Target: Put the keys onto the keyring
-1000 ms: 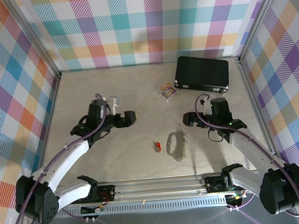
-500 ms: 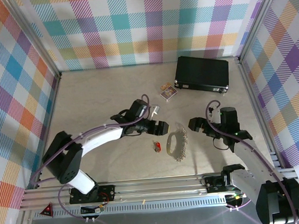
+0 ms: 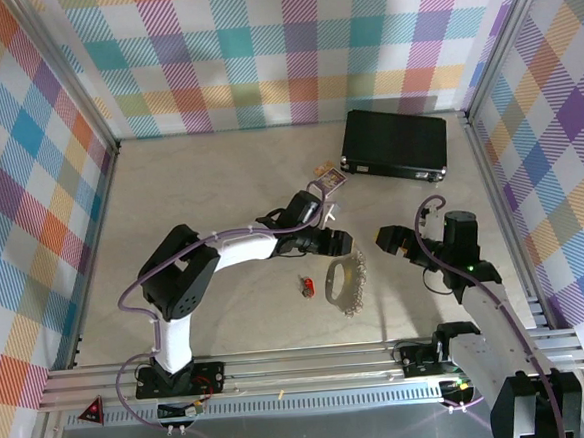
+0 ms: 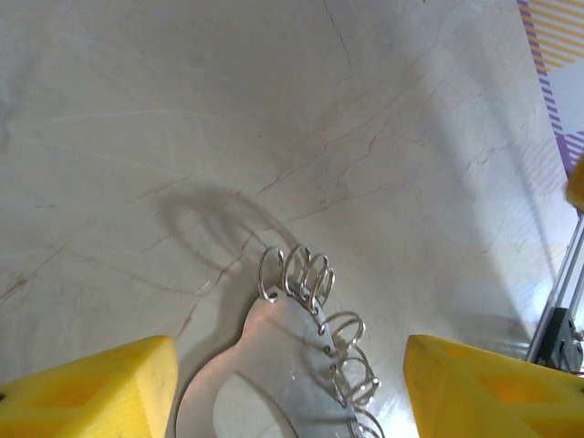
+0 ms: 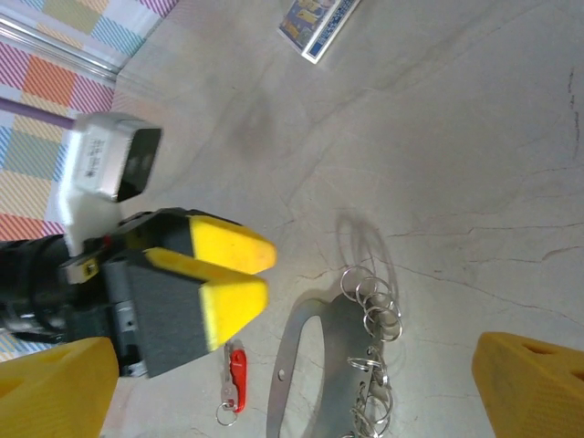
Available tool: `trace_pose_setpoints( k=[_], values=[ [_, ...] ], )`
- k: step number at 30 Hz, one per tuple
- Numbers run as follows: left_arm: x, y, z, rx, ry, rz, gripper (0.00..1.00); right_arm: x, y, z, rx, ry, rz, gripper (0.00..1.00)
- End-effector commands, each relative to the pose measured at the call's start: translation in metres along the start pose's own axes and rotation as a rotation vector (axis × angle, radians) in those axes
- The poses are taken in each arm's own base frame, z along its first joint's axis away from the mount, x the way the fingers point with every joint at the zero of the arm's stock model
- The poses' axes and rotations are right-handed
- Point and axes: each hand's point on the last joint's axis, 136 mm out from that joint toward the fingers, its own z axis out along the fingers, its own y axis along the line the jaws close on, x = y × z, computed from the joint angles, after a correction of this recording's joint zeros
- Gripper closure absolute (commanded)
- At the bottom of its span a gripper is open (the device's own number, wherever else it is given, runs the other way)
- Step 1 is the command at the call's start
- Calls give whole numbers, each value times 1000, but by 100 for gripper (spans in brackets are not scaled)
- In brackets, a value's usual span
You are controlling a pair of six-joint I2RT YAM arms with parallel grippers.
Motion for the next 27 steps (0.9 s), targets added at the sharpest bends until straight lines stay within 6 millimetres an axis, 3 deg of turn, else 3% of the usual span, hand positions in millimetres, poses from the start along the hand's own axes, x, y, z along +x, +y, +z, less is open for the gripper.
trace_pose_setpoints(
  k=[1,14,27],
  values=[
    [-7,-13,10,42,-6,19,41,4,3,-4,-17,13,3,1],
    [2,-12,30,28,42,26,57,8,9,-9,-32,17,-7,1],
    [10,2,42,-6,78,13,65,9,10,-9,-43,25,-4,1]
  ],
)
